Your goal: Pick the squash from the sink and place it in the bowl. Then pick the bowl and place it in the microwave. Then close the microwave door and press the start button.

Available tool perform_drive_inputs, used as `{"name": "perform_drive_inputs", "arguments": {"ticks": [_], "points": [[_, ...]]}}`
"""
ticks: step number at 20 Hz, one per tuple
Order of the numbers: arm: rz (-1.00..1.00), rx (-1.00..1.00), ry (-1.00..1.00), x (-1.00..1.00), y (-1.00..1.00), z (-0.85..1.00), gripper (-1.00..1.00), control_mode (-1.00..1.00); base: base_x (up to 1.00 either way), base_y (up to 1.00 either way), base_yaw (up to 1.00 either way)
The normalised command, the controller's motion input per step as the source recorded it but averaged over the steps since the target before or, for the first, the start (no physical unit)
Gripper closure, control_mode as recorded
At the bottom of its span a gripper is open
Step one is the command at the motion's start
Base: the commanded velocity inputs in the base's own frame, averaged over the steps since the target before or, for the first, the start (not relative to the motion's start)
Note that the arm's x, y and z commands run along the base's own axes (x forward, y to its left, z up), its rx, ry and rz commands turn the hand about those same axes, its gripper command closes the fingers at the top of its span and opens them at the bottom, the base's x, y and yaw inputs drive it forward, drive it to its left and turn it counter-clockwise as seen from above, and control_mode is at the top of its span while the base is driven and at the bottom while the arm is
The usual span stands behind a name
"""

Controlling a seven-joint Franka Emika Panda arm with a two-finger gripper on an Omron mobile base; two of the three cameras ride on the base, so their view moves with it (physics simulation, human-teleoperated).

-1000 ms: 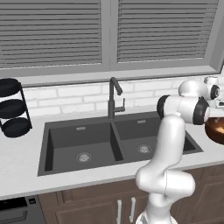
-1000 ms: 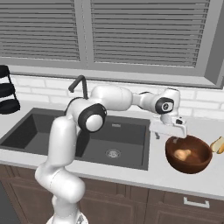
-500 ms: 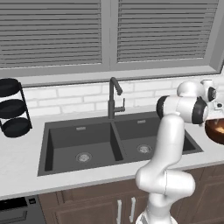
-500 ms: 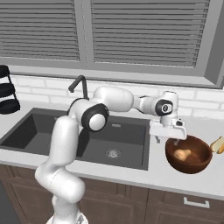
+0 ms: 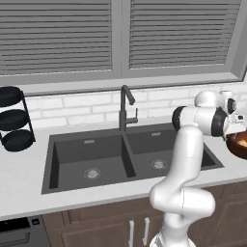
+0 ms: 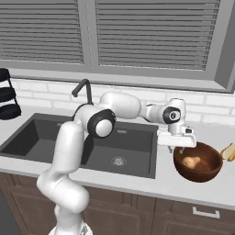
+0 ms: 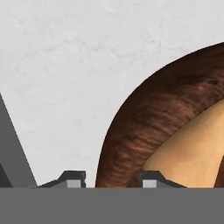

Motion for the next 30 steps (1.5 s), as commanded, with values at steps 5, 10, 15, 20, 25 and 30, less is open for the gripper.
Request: {"name": "perform_drive_inputs", "arguments": {"ticks": [5, 10, 15, 20, 25, 30], "points": [[0.08, 0.00, 0.03, 0.00, 0.00, -0.01, 1.00, -1.00, 0.00, 0.00, 0.00], [0.01, -0.03, 0.01, -0.27, 0.32, 0.11, 1.00, -1.00, 0.00, 0.00, 0.00], [0.05, -0.03, -0.25, -0.72, 0.30, 0.18, 1.00, -1.00, 0.00, 0.00, 0.00], [0.27, -0.08, -0.24, -0.65, 0.11, 0.85, 1.00, -1.00, 0.00, 0.00, 0.00], [0.50, -0.13, 0.02, -0.47, 0.05, 0.93, 1.00, -1.00, 0.00, 0.00, 0.00], [0.53, -0.12, 0.21, -0.22, 0.24, 0.99, 1.00, -1.00, 0.00, 0.00, 0.00]]}}
